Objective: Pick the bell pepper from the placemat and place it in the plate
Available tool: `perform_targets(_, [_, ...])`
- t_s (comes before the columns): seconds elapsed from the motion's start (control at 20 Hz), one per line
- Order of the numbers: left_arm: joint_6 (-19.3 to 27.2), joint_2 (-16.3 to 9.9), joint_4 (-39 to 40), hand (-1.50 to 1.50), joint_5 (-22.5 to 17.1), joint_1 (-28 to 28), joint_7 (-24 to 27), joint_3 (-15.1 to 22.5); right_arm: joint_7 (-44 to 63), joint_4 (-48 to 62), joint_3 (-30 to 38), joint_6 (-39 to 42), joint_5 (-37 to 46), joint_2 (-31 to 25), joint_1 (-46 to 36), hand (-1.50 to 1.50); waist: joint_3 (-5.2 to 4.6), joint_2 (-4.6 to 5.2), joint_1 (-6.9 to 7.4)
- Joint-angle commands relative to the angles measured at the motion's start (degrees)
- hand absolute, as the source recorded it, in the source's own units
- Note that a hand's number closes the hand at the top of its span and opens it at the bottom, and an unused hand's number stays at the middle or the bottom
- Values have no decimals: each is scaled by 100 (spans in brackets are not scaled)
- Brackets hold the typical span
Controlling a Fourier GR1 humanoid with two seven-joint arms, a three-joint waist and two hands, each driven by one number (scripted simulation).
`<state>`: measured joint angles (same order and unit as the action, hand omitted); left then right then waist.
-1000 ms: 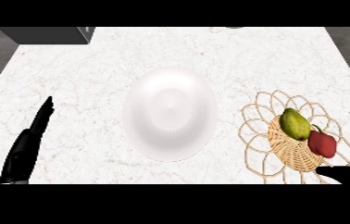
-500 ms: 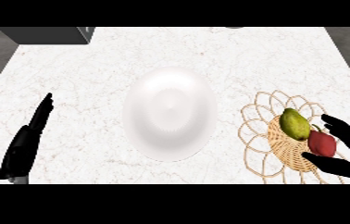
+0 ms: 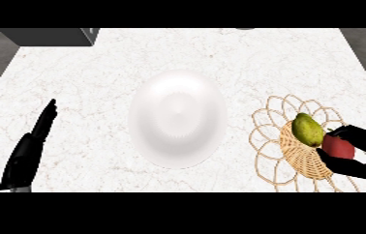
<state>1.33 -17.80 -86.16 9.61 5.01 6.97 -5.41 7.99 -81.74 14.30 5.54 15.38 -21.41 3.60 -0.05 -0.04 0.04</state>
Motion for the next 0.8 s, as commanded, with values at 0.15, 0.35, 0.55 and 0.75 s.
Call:
perform_targets(0.15, [34, 29, -62, 0, 100, -100, -183, 44, 768, -470, -1261, -181, 1977, -399, 349, 150, -11, 14, 47])
perform_targets(0.35, [-24, 88, -620, 0, 63, 380, -204, 114, 1474, -1196, -1429, -321, 2720, -574, 675, 150, -2, -29, 15])
perform_targets(0.55, [-122, -83, -79, 0, -58, 92, 1, -239, 1789, -2207, -1334, -655, 3083, -453, 831, 150, -2, -16, -60])
perform_targets(0.75, [145, 241, 76, 0, 233, -151, -165, 34, 1863, -3040, -1355, -969, 3501, -391, 976, 150, -1, -15, -116])
